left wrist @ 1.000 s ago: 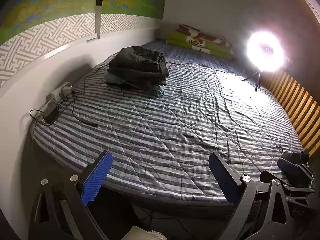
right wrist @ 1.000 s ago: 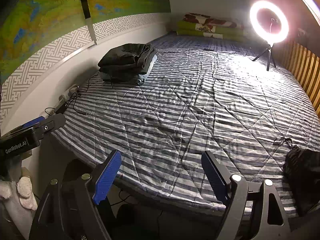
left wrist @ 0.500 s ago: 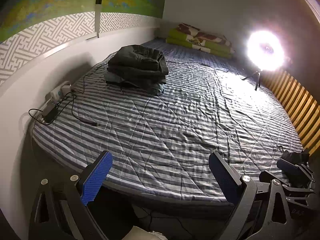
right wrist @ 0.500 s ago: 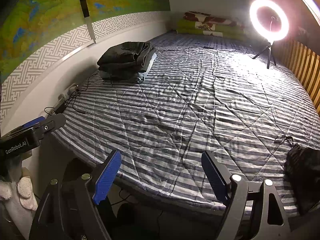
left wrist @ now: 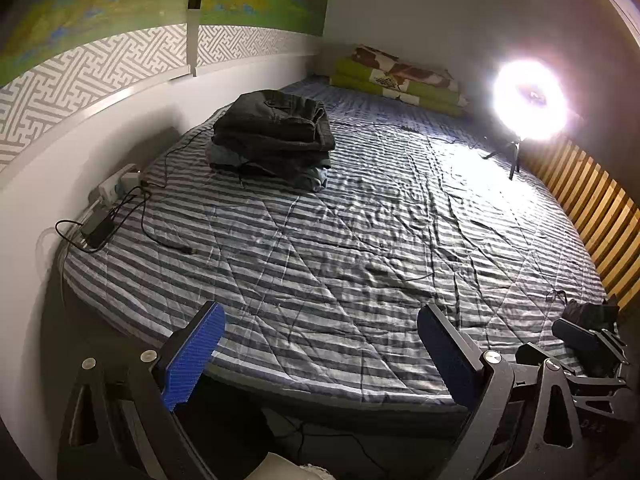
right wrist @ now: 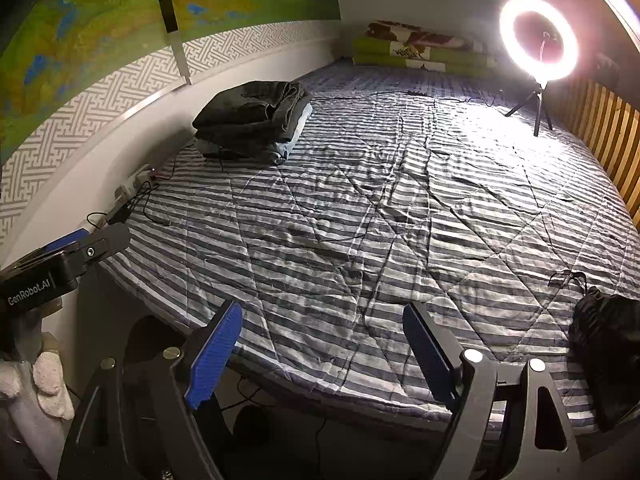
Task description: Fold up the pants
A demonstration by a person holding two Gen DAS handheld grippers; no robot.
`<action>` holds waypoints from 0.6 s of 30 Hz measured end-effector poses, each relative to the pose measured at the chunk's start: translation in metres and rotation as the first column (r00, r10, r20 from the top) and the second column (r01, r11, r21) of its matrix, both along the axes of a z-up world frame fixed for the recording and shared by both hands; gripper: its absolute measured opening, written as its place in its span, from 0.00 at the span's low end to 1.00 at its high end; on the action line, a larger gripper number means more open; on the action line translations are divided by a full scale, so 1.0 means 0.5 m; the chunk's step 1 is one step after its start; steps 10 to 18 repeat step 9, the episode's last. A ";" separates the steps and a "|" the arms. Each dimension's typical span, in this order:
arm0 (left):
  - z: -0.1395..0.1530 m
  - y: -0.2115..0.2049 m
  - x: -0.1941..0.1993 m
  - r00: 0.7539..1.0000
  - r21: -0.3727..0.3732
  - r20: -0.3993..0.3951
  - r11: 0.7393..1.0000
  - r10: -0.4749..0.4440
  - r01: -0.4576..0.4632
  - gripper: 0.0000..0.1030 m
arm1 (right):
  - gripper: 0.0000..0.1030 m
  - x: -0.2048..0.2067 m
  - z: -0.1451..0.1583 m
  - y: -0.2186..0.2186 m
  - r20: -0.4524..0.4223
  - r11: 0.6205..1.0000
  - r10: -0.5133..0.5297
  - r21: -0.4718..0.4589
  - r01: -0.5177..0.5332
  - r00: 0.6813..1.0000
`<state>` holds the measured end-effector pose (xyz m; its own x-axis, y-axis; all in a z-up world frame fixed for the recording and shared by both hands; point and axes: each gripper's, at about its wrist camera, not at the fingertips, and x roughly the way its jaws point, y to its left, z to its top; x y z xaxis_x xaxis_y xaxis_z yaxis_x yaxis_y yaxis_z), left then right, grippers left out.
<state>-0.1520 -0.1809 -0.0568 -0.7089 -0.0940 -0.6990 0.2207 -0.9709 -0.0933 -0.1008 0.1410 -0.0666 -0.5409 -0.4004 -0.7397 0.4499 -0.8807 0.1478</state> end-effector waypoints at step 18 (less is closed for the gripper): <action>-0.004 0.009 -0.018 1.000 -0.017 0.000 1.000 -0.025 0.025 0.96 | 0.77 -0.003 -0.008 0.001 0.008 1.000 -0.002 0.002 0.002 1.000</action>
